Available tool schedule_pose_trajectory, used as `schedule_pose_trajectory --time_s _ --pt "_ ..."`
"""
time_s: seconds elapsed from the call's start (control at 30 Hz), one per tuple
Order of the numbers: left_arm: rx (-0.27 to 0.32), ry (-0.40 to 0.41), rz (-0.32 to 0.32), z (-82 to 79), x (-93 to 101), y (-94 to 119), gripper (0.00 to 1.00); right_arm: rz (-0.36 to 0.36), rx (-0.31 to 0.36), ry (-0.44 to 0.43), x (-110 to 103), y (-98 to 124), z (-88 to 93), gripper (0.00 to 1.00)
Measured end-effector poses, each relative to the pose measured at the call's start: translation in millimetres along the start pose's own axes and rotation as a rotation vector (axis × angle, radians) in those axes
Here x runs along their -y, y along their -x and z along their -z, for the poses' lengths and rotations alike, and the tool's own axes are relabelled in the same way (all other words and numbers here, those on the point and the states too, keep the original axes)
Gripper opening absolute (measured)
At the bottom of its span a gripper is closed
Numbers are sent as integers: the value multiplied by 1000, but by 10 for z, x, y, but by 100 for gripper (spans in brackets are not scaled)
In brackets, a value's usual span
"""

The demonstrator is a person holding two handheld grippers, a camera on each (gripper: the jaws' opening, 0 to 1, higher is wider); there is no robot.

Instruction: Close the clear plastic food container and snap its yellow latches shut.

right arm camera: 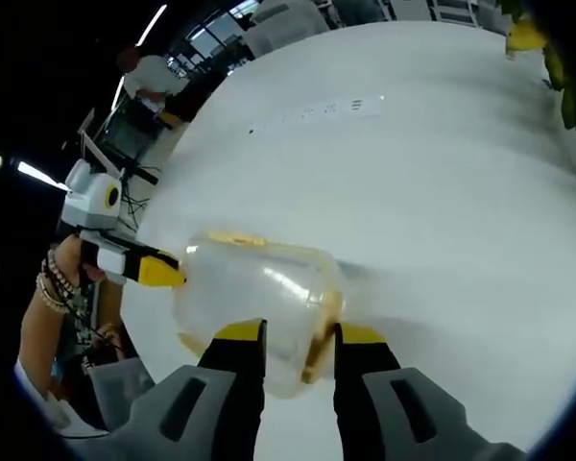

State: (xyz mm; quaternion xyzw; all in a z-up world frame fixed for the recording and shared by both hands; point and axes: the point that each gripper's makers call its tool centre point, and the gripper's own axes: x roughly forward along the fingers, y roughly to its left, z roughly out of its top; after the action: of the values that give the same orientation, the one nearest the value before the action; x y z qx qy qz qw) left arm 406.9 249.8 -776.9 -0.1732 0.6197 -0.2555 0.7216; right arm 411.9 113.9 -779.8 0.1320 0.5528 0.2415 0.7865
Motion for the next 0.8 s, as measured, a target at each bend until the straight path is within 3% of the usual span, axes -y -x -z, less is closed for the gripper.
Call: schedule_pose_trajectory --time_s 0.37,0.57,0.8 --pt "16 -13 5 72 -37 5 15 16 30 22 13 35 18 24" --pt "40 -58 -26 89 -21 8 16 17 35 39 22 48 22 25" --pt "55 -151 -83 55 -32 18 16 170 -30 226 3 83 -9 24"
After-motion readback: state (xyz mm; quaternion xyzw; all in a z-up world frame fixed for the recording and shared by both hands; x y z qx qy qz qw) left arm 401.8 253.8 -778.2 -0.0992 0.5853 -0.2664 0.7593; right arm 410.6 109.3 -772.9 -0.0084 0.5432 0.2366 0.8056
